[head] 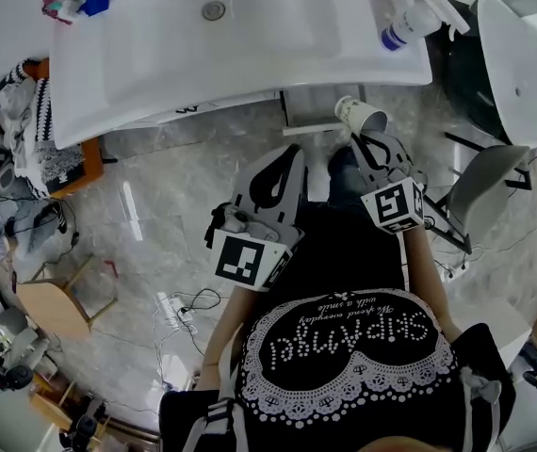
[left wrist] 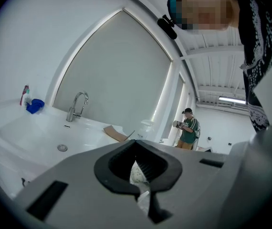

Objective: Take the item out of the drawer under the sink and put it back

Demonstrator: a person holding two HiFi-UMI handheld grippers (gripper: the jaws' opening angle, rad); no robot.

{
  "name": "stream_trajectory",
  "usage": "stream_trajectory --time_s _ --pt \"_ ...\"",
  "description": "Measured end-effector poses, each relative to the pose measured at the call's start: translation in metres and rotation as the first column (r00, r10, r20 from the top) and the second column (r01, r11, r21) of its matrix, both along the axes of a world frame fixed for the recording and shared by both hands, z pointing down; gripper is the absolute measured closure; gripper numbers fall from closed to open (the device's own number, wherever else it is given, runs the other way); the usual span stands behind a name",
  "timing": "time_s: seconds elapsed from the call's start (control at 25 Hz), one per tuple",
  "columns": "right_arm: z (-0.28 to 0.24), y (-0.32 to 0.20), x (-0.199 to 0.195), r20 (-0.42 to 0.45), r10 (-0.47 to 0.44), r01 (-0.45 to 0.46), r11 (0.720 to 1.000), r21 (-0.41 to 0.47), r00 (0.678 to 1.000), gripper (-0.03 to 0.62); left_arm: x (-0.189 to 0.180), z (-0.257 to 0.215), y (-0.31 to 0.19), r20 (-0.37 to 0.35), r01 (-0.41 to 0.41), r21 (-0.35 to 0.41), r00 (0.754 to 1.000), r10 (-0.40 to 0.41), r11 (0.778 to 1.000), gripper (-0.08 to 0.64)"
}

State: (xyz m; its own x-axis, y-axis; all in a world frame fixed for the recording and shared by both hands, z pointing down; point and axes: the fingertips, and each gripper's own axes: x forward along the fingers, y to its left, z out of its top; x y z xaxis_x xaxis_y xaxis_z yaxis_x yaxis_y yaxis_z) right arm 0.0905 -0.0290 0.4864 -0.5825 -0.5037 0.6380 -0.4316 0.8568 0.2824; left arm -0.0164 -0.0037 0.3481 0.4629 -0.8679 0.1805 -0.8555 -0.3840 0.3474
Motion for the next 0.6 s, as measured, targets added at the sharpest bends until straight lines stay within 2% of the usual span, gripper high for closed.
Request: stream_trajectory --time_s 0.6 --pt "0.066 -0.016 -0.004 -0.100 -0.094 0.085 0.992 -0.093 0.991 0.568 -0.019 0.012 0.018 0.017 0.108 -0.068 0.994 -0.107 0.992 0.557"
